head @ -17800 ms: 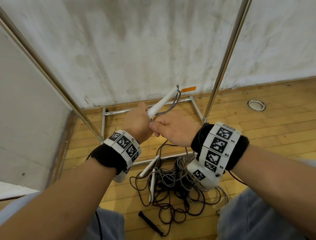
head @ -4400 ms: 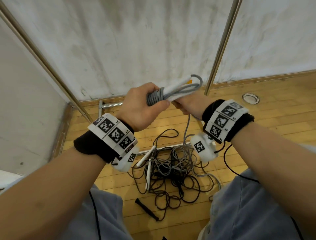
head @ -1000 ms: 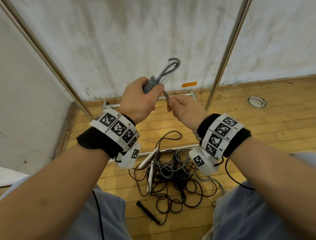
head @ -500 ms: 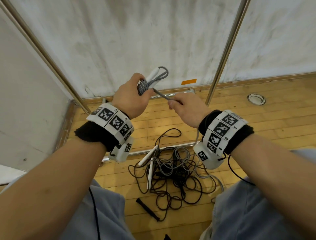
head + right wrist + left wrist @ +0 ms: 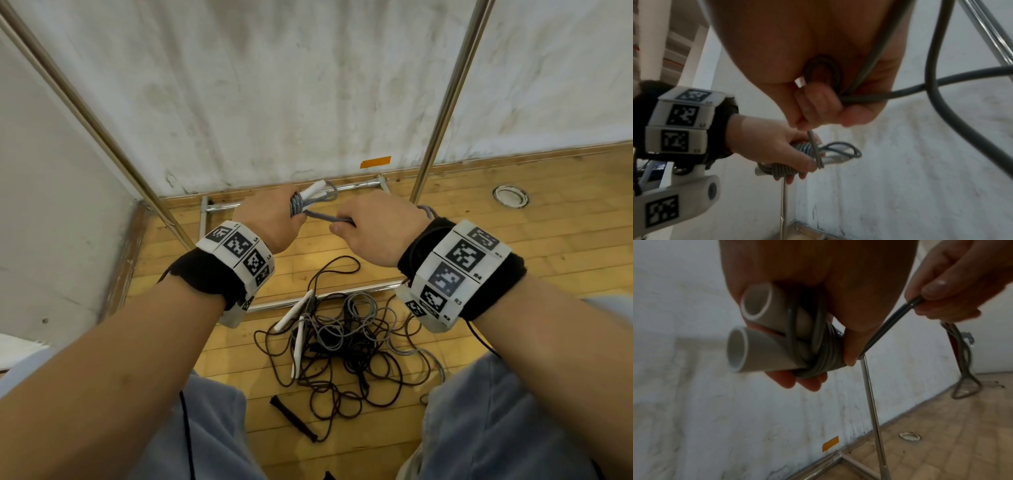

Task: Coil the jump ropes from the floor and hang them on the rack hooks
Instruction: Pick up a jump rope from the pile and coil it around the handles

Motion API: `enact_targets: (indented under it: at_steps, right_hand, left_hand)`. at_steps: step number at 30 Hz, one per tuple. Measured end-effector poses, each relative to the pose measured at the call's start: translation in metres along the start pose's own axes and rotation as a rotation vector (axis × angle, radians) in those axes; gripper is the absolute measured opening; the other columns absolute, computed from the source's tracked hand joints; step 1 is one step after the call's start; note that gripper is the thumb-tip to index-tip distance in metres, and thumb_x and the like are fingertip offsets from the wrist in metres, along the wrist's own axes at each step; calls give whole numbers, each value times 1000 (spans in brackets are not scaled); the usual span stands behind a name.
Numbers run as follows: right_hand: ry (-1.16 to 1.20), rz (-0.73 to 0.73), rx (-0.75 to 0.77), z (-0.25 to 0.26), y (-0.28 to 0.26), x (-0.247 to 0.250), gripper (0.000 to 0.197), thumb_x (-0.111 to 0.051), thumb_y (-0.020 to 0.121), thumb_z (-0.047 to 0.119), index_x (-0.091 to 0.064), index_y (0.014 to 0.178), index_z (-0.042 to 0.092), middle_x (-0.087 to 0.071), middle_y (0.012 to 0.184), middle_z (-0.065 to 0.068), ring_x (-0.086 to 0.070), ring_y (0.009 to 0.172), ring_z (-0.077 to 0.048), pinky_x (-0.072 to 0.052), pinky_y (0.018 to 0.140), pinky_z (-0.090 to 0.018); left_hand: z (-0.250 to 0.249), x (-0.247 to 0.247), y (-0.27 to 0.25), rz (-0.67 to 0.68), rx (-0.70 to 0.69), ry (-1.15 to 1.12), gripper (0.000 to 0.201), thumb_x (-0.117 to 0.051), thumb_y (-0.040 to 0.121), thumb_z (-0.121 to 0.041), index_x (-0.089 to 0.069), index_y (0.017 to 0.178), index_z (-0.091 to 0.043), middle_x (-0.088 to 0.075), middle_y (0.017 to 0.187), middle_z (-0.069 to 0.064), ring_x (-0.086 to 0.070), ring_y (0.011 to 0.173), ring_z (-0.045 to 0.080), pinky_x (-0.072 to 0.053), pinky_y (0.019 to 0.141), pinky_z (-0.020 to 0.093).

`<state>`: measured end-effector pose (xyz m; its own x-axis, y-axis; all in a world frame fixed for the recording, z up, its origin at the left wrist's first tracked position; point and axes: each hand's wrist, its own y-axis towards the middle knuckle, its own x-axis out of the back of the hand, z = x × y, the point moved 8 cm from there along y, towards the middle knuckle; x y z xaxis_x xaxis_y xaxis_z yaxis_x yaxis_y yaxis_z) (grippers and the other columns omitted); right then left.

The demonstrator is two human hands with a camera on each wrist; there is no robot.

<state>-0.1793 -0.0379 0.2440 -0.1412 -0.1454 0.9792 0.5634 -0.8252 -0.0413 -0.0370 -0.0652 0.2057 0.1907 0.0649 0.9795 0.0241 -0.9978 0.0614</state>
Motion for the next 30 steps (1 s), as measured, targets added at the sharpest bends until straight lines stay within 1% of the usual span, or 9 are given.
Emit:
enact_targets:
  at_steps: [3,8,11,14,18,20,23,26,30]
  right_hand:
    - [1,-89,34,-1,0,11,29,-38,98,36,-54,82,19,-44,63,7,-39,56,-7,-22,47,-25]
    - [59,-233,52,-6,3,24,31,-38,98,35,-62,90,16,-55,74,2,-49,69,-18,-25,51,-26]
    - [176,-289,-1,-20,5,32,32,-41,97,38,-64,91,17,-59,77,1,-53,72,-19,-35,61,-29]
    - [318,-306,-49,-34,7,37,31,-46,95,39,-62,80,17,-54,66,4,-49,63,-14,-35,57,-29]
    - [483,-237,-137,-52,11,30,46,-50,93,42,-59,72,2,-36,52,1,-34,47,-14,-29,49,-27]
    - [590,-198,-147,-58,12,25,47,-53,92,43,-62,73,1,-44,56,-11,-41,53,-18,-33,54,-27]
    - [757,-115,-135,-60,14,15,32,-56,93,27,-67,84,-2,-58,66,-25,-46,52,-20,-37,50,-25]
    - [878,-114,-149,-59,17,5,29,-55,93,22,-64,70,8,-54,50,1,-37,37,-9,-31,40,-21]
    - [971,-165,-134,-40,20,-14,38,-45,98,28,-57,64,15,-40,43,11,-29,35,-5,-25,39,-20]
  left_hand:
    - [-10,-9,-5,50,-40,23,20,-56,89,-41,-45,97,-26,-53,75,-6,-48,60,13,-32,49,26]
    - [-39,-13,-17,115,-159,6,27,-58,86,-41,-54,110,-30,-59,86,-7,-49,73,16,-31,53,25]
    - [-58,-3,-29,97,-272,-48,17,-57,83,-50,-52,94,-38,-56,69,-14,-51,62,10,-27,47,22]
    - [-66,10,-36,43,-302,-143,31,-58,74,-68,-49,75,-38,-51,58,-13,-49,56,4,-30,47,24]
    - [-72,29,-44,-62,-426,-302,24,-65,81,-48,-62,82,-24,-50,56,-9,-46,50,7,-30,48,22]
    - [-71,39,-48,-91,-463,-390,21,-66,82,-41,-66,85,-21,-52,58,-8,-47,51,10,-34,49,21]
    - [-61,50,-46,-115,-340,-561,16,-65,80,-43,-65,91,-31,-58,65,-8,-52,56,9,-44,50,29]
    - [-49,60,-40,-183,-166,-746,16,-63,78,-46,-60,83,-31,-63,70,-1,-61,63,16,-53,59,42]
    - [-32,70,-31,-275,-51,-826,19,-62,82,-43,-59,88,-26,-67,76,5,-66,67,25,-55,62,45]
